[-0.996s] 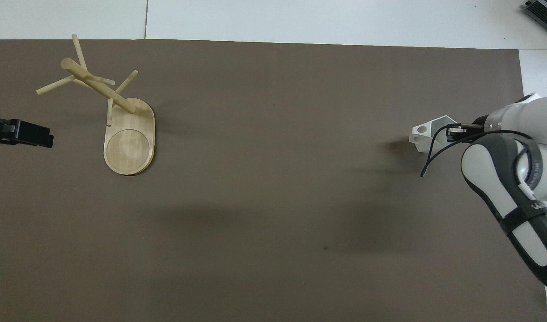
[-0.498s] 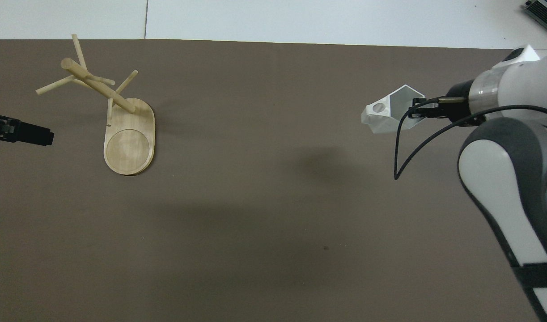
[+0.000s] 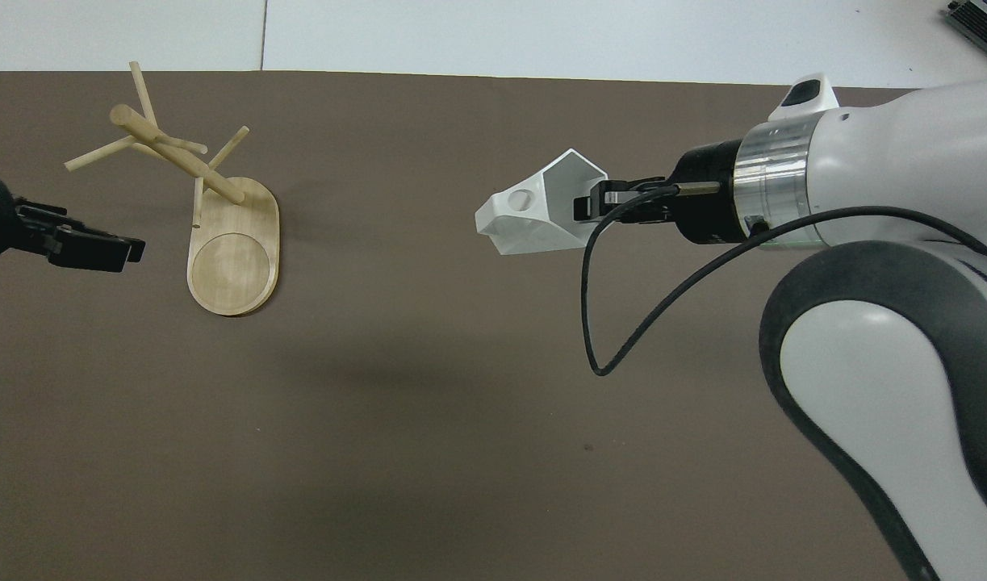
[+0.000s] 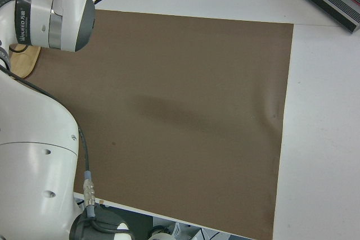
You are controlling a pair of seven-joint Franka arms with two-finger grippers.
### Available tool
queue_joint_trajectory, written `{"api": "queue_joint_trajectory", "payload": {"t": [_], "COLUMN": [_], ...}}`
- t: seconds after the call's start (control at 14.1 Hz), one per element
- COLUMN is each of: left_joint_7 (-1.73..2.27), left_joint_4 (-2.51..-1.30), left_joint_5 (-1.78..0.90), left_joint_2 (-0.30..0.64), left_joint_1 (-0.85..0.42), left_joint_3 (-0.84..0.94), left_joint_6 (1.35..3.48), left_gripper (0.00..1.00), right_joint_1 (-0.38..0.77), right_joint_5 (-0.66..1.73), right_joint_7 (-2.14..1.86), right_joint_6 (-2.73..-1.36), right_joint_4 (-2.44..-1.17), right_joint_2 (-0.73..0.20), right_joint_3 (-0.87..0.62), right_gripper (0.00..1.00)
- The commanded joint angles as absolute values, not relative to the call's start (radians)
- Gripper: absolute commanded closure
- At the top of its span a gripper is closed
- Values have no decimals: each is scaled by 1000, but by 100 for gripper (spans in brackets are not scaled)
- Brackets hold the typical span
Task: Hang cup on rack
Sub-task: 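Lift the cup with the right gripper while the left gripper advances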
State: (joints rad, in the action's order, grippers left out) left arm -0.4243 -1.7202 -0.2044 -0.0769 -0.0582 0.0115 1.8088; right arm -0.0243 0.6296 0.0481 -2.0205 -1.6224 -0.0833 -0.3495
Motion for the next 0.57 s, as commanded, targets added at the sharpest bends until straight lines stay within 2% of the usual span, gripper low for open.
{"api": "queue_joint_trajectory", "payload": {"t": [0.0, 0.28, 0.5], "left_joint_7": [-532, -740, -831], "left_joint_4": [-1784, -1844, -1845], "left_joint_5": [-282, -374, -416], "left_joint_2": [-121, -141, -140], "left_joint_1": [-54, -51, -57], "left_joint_3": [12, 12, 14], "left_joint_6": [1879, 1989, 2029], "left_gripper": [0, 0, 0], "right_joint_1": [-44, -43, -22], "right_joint_5": [748, 755, 743], "right_joint_7": [41, 152, 204], "right_joint_6": [-2051, -2218, -2276], "right_joint_4": [-1603, -1617, -1626], "right_joint_2": [-94, -97, -103], "right_joint_3": [-428, -547, -595], "right_gripper": [100, 100, 100]}}
